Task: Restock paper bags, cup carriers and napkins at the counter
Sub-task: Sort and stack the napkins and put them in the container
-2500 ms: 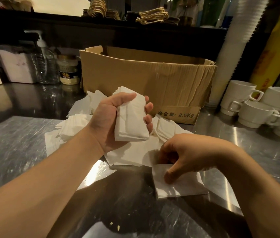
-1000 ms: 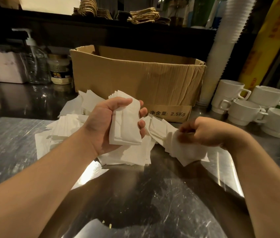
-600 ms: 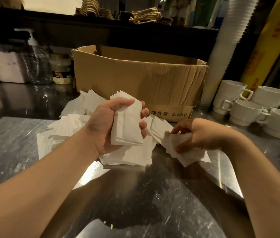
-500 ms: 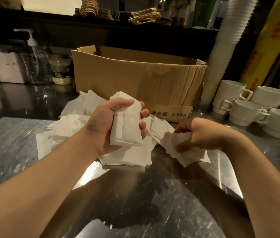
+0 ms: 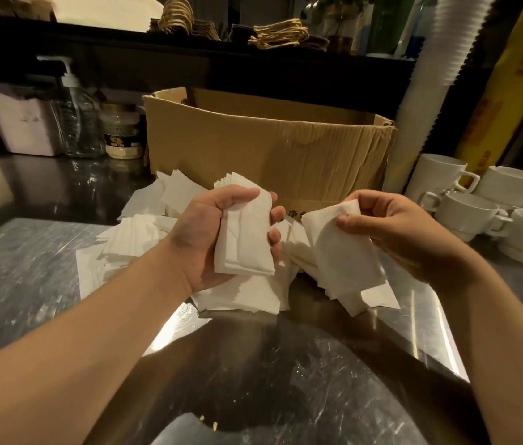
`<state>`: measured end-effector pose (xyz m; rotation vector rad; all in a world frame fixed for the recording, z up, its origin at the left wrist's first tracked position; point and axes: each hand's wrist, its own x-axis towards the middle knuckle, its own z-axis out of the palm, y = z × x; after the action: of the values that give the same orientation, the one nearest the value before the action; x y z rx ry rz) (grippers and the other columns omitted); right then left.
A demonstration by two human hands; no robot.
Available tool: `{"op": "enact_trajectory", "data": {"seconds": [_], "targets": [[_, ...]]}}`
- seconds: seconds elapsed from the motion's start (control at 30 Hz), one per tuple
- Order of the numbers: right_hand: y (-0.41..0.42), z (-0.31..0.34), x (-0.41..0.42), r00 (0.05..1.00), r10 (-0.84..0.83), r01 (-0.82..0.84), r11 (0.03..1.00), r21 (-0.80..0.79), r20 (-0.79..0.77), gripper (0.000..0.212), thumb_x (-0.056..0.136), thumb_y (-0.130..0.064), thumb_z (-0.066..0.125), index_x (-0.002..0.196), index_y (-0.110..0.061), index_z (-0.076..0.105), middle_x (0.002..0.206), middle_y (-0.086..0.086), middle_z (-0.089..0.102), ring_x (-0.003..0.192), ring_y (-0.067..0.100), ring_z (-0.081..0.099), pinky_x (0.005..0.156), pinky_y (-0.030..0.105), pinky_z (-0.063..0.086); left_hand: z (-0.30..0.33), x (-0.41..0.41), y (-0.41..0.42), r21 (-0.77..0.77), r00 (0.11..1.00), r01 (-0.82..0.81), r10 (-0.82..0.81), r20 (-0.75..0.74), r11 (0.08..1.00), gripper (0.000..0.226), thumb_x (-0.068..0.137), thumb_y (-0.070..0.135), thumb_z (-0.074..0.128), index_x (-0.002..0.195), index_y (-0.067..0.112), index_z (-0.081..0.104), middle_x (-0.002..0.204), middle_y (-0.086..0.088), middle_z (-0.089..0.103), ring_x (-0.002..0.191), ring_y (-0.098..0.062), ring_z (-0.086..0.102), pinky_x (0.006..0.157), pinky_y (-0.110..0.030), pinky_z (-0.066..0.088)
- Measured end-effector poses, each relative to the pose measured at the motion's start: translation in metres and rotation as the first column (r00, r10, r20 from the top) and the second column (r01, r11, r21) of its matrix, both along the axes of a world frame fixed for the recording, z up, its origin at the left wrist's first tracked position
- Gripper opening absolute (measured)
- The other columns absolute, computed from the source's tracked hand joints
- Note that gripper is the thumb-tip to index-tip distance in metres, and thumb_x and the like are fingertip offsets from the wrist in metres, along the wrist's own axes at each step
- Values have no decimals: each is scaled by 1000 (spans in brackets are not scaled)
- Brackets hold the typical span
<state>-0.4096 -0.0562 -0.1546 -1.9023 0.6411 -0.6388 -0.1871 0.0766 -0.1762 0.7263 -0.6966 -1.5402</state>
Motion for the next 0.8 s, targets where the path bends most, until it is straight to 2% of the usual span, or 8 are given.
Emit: {"op": "enact_trajectory", "data": {"seconds": [0.13, 0.23, 0.33, 0.43, 0.53, 0.63, 0.7, 0.8], "targets": [[4, -2, -2, 987, 146, -154, 979, 132, 69, 11, 82, -29, 80, 85, -21, 73, 94, 2, 72, 89, 28, 65, 72, 37, 52, 0, 0, 0, -1, 999, -12, 12, 30, 1000, 57, 77, 29, 65, 131, 15, 57, 103, -10, 66, 82, -24, 62, 79, -39, 55], [12, -6, 6, 957, 256, -280, 938, 205, 134, 20, 75, -32, 74, 87, -17, 70, 100, 11, 67, 90, 32, 65, 71, 36, 52, -1, -2, 1, 29, 995, -53, 50, 91, 998, 55, 77, 34, 66, 130, 19, 62, 103, -10, 70, 92, -27, 63, 79, -40, 58], [24, -12, 23, 931, 293, -340, 911, 233, 216, 18, 79, -25, 74, 89, -11, 67, 99, 21, 61, 86, 31, 59, 73, 36, 50, -1, -5, 2, 39, 978, -45, 36, 206, 998, 53, 78, 42, 63, 126, 19, 65, 97, -9, 73, 88, -26, 67, 77, -40, 59], [32, -17, 34, 946, 214, -274, 929, 247, 242, 4, 84, -21, 71, 82, -17, 72, 90, 9, 64, 75, 25, 50, 65, 28, 49, -3, -5, 3, 41, 952, -33, 19, 306, 999, 58, 73, 52, 63, 122, 22, 66, 98, -9, 73, 86, -26, 71, 77, -42, 59], [36, -18, 39, 960, 110, -180, 947, 267, 258, 7, 85, -25, 77, 83, -19, 75, 84, 8, 65, 73, 27, 48, 64, 30, 51, -5, -5, 2, 14, 941, -44, 36, 336, 999, 56, 73, 57, 60, 119, 27, 68, 99, -8, 74, 86, -26, 73, 76, -43, 61], [38, -18, 41, 969, 39, -106, 959, 264, 245, 22, 79, -26, 74, 92, -9, 71, 85, 7, 68, 69, 23, 57, 59, 30, 57, -5, -7, 0, 29, 931, -59, 45, 362, 998, 53, 74, 62, 56, 115, 30, 68, 94, -6, 75, 84, -25, 74, 74, -41, 62], [40, -18, 43, 979, 18, -67, 969, 240, 203, 25, 83, -24, 73, 98, -5, 69, 84, 5, 70, 65, 20, 62, 56, 31, 56, -5, -9, 0, 44, 939, -33, 16, 344, 998, 58, 78, 67, 53, 120, 29, 67, 100, -8, 74, 95, -30, 73, 79, -44, 62], [42, -20, 44, 987, -32, 0, 981, 194, 160, 22, 91, -22, 72, 107, -6, 69, 90, 5, 73, 69, 23, 64, 60, 35, 54, -8, -8, -1, 36, 949, 23, -33, 315, 999, 70, 79, 74, 51, 129, 27, 63, 113, -15, 70, 110, -38, 68, 88, -51, 59]]}}
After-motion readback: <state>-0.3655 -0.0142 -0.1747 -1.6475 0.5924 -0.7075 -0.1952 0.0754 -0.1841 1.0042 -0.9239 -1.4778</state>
